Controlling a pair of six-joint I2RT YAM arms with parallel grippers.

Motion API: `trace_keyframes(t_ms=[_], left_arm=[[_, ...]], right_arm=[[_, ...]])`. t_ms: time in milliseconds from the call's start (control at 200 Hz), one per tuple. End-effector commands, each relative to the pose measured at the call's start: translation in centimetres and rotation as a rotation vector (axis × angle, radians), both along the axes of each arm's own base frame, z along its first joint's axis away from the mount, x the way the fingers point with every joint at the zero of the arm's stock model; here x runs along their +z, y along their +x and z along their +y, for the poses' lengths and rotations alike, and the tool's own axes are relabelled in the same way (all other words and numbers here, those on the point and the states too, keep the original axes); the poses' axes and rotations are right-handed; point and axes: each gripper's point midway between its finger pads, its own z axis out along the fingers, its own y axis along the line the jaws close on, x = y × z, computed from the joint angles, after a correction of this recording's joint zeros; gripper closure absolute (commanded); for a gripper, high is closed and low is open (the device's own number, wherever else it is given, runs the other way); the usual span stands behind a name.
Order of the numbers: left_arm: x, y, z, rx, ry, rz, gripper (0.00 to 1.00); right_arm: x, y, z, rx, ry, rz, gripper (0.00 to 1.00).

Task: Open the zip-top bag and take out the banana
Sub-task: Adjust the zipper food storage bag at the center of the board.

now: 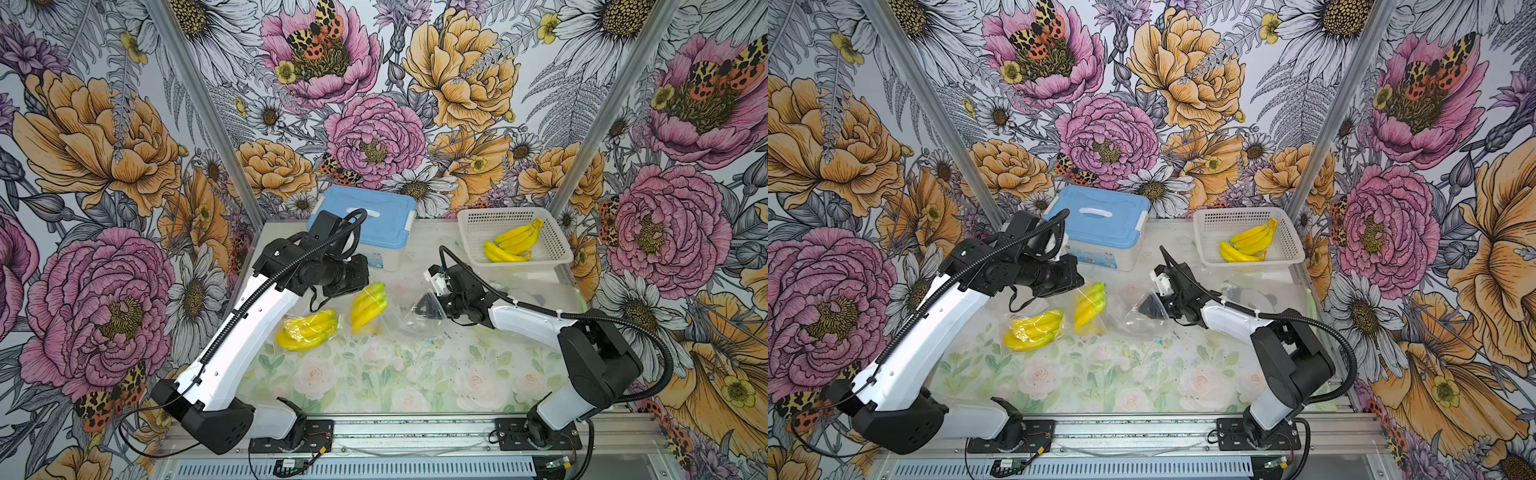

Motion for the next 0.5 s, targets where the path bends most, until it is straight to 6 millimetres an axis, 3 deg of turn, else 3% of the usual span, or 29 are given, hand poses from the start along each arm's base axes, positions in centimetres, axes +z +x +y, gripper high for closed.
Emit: trace_keyframes(t_ms=[0, 130, 240, 400, 495], left_arm=[[2.7, 1.0, -0.5, -0.009, -0.092, -0.095, 1.0], [1.0, 1.3, -0.4, -0.017, -0.068, -0.058, 1.0], [-0.3, 1.2, 0.1, -0.006, -0.075, -0.038, 1.0], [-1.6, 1.0, 1.6, 0.022, -0.081, -0.024, 1.0], [-2.9, 0.9, 1.7, 0.022, -0.093, -0.002, 1.0]], right_arm=[[2.3, 0.1, 0.3, -0.002, 0.136, -0.007, 0.65], [2.1, -1.1, -1.9, -0.051, 0.17, 0.058, 0.54], [3.3, -1.8, -4.4, -0.11, 0.22, 0.084, 0.44], [4.8, -2.9, -7.0, -0.146, 0.231, 0.115, 0.41], [5.8, -3.2, -7.4, -0.148, 0.27, 0.126, 0.4]])
